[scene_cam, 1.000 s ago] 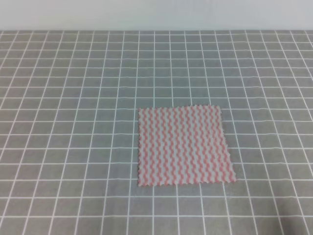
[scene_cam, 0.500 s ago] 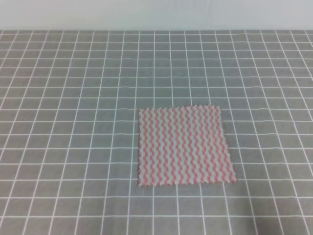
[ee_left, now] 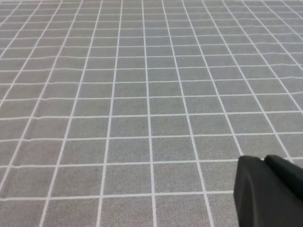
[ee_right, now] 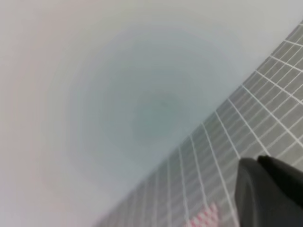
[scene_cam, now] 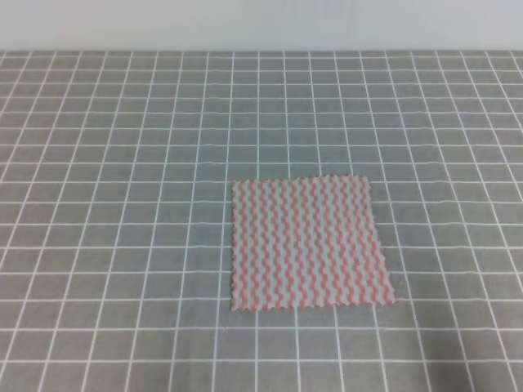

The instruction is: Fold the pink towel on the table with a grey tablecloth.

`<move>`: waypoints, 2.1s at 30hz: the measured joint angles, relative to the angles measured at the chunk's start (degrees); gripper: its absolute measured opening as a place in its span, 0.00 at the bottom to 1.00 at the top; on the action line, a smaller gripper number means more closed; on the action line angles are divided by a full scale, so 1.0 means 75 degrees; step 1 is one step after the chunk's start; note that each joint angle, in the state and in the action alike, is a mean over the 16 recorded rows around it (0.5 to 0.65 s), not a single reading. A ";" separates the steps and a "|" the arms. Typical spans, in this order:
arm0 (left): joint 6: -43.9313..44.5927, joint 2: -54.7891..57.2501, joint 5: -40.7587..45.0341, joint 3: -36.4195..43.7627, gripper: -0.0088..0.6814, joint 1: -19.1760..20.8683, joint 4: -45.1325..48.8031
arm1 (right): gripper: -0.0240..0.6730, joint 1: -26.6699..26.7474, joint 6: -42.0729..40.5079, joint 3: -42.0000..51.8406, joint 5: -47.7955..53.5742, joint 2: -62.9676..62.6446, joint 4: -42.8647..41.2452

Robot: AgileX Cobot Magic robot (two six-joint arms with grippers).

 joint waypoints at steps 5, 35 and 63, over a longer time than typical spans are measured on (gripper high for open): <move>0.0003 0.0081 0.0039 -0.0055 0.01 0.0003 0.0000 | 0.01 0.0000 -0.1343 -0.0416 0.0647 0.0236 -0.0178; -0.0222 0.0097 -0.0026 -0.0097 0.01 0.0003 -0.0322 | 0.01 0.0934 -0.0709 -0.6083 0.5373 0.7842 -0.5996; -0.0427 0.2350 0.0283 -0.1845 0.01 -0.0260 -0.5085 | 0.05 0.1992 -0.0857 -0.6492 0.4710 1.1316 -0.5046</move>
